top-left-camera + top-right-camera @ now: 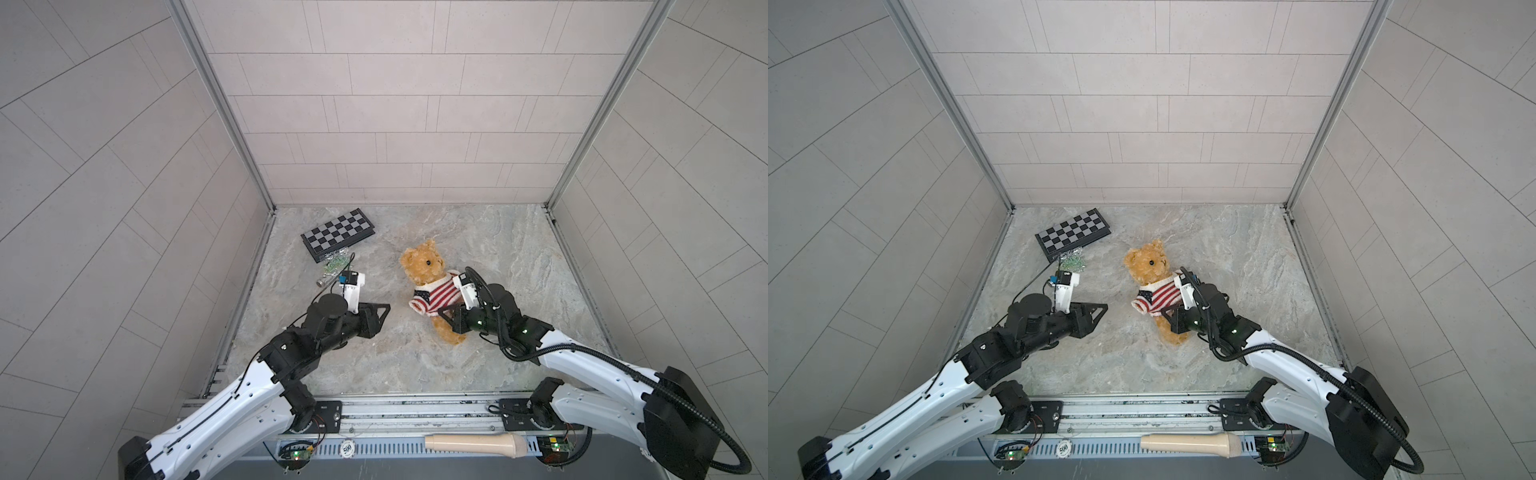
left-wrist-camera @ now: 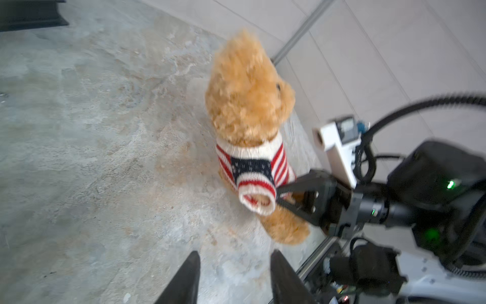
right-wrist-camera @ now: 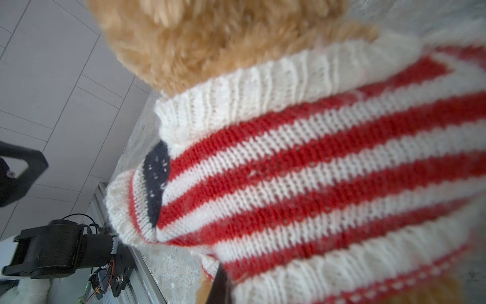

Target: Dress the teddy bear

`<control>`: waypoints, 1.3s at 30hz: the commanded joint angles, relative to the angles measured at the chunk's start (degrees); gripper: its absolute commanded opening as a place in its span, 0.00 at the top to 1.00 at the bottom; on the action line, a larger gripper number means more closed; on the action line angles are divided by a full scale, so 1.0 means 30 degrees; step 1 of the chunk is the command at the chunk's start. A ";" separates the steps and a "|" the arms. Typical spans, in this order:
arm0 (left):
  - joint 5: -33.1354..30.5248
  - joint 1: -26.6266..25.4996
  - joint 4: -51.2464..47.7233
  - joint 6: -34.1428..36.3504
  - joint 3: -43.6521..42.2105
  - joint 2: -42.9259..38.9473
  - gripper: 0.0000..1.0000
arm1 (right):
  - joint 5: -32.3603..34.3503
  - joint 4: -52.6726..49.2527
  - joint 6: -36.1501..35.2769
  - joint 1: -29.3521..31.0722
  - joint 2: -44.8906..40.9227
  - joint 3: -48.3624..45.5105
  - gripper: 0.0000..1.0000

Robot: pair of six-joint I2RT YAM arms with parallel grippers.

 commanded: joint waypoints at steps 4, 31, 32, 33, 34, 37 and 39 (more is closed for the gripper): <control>-0.0370 -0.1903 0.3858 -0.2610 -0.1476 0.1638 0.80 | -0.0196 0.2575 0.0730 -0.0057 -0.0209 -0.0849 1.00; -0.1418 -0.2737 0.9170 -0.4421 -0.0986 0.7128 1.00 | -0.0698 0.3831 0.0601 -0.0078 -0.0181 -0.1655 1.00; -0.1433 -0.2739 0.9087 -0.4380 -0.0916 0.7121 1.00 | -0.0698 0.3802 0.0606 -0.0079 -0.0183 -0.1627 1.00; -0.1470 -0.2740 0.9014 -0.4350 -0.0848 0.7092 1.00 | -0.0702 0.3804 0.0573 -0.0071 -0.0183 -0.1611 1.00; -0.1503 -0.2730 0.8970 -0.4322 -0.0790 0.7062 1.00 | -0.0698 0.3774 0.0567 -0.0085 -0.0191 -0.1596 1.00; -0.1724 -0.2721 0.8557 -0.4211 -0.0551 0.7055 1.00 | -0.0724 0.3800 0.0541 -0.0070 -0.0209 -0.1574 1.00; -0.1774 -0.2707 0.8493 -0.4134 -0.0416 0.7173 1.00 | -0.0732 0.3802 0.0540 -0.0075 -0.0187 -0.1567 1.00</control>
